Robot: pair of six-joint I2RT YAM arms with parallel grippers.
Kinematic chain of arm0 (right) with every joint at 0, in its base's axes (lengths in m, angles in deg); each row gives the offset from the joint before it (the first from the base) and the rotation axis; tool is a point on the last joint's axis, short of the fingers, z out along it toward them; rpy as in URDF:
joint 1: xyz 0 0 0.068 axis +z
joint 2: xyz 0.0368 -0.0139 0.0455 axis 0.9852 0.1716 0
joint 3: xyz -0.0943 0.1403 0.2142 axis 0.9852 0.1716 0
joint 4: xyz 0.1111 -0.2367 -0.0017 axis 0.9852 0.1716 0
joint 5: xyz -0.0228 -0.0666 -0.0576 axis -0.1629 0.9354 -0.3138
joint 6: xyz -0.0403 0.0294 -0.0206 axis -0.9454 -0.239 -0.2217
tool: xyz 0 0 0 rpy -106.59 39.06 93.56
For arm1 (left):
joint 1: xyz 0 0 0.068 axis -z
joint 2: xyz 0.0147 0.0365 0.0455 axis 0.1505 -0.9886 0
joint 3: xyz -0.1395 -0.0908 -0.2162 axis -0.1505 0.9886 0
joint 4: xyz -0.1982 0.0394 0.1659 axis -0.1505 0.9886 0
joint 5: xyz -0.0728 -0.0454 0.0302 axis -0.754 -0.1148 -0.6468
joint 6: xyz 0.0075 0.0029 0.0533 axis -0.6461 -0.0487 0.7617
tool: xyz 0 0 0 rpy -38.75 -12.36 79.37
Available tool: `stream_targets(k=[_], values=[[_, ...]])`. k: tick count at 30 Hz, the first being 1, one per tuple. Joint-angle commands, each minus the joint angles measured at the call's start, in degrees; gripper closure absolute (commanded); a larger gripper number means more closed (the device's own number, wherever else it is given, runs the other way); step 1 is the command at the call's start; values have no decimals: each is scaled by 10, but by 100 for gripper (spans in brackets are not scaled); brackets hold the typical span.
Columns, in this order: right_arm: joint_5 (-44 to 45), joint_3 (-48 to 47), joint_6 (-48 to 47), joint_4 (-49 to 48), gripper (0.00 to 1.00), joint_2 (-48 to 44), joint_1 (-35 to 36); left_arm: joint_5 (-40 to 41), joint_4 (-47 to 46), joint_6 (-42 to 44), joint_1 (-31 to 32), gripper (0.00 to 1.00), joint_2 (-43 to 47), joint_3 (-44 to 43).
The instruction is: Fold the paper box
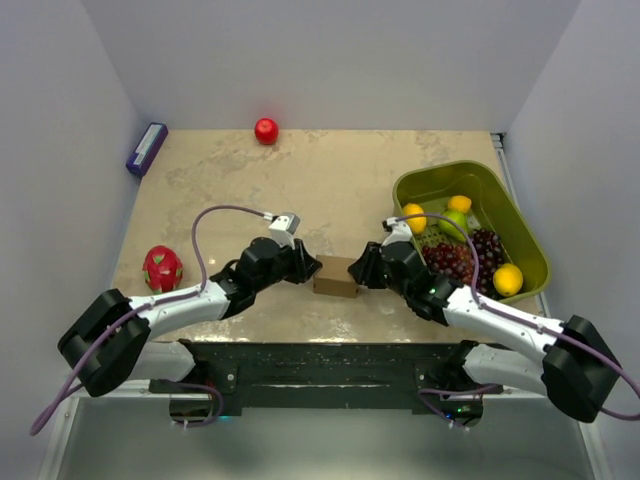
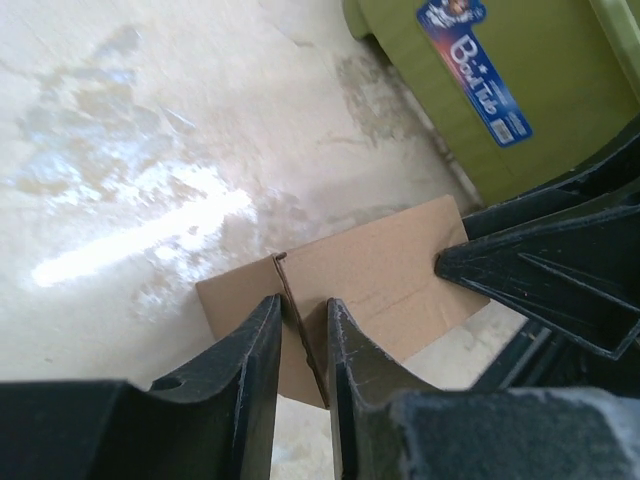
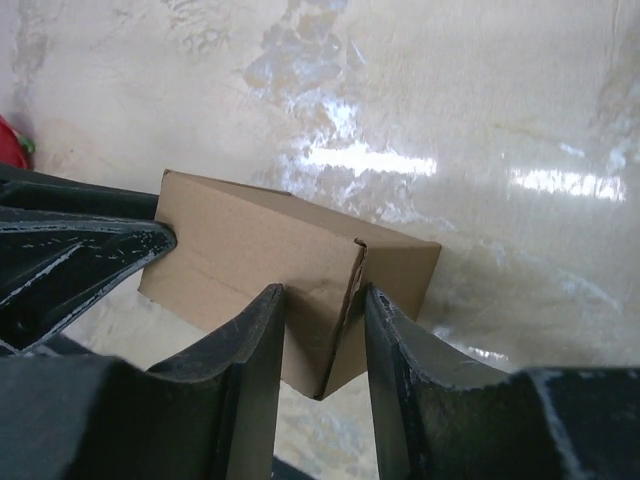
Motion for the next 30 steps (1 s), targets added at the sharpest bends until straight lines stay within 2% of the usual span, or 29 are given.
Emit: stream_targets(k=[1, 9, 14, 17, 18, 21, 24, 30], values=[[-12, -57, -105, -125, 76, 55, 14, 15, -52, 99, 12, 94, -3, -41], [-19, -143, -232, -277, 75, 207, 10, 99, -183, 256, 7, 95, -43, -61], [-31, -150, -240, -290, 70, 246, 10, 107, -227, 270, 7, 92, -73, -30], [-32, -131, -239, -279, 54, 236, 10, 111, -214, 246, 6, 71, -63, -8], [-33, -125, -236, -276, 40, 230, 10, 114, -201, 234, 7, 51, -57, -3], [-33, -105, -235, -257, 22, 196, 10, 113, -164, 212, 7, 33, -28, 9], [-36, -86, -233, -243, 13, 153, 10, 115, -143, 194, 7, 18, 11, 28], [-48, -89, -245, -191, 9, 88, 10, 130, -92, 177, 6, 8, 95, 49]])
